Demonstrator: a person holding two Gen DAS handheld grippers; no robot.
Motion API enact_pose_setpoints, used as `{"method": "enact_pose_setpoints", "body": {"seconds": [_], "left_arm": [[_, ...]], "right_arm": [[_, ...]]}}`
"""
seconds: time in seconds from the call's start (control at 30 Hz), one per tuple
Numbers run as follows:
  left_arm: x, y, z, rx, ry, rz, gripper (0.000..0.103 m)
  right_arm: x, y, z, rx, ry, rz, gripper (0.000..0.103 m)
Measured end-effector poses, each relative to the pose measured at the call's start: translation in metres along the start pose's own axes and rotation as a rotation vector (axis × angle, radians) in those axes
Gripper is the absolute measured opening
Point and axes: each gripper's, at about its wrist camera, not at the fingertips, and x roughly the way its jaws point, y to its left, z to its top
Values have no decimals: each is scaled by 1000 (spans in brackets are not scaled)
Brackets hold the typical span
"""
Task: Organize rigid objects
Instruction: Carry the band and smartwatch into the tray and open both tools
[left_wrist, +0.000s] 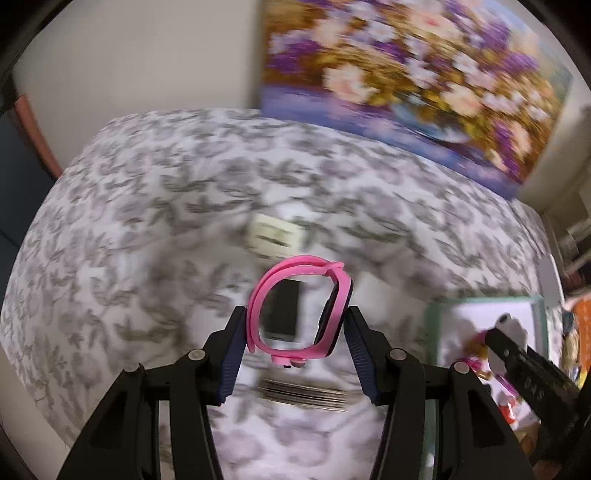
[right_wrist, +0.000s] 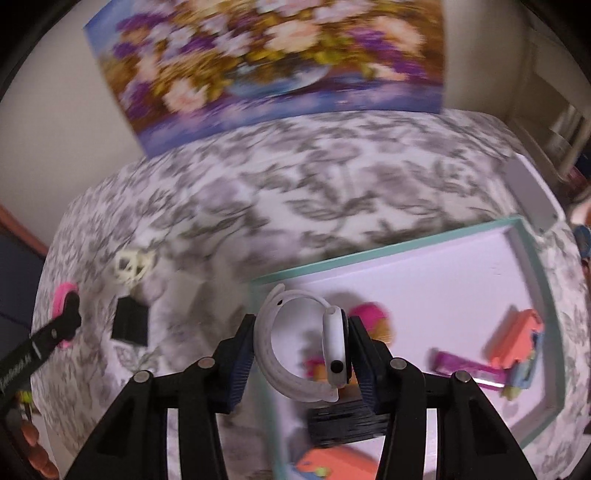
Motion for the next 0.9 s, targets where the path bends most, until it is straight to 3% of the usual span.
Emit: {"method": "enact_pose_setpoints", "body": {"seconds": [0.3,0.9], "left_arm": [[0,-90,-17,148,25,-78,55],[10,-220,-69,428,93,-130,55]], "right_arm": [[-1,-85,7,157,7,-54,51],[-4,-169,-1,284,22,-103,52]]}}
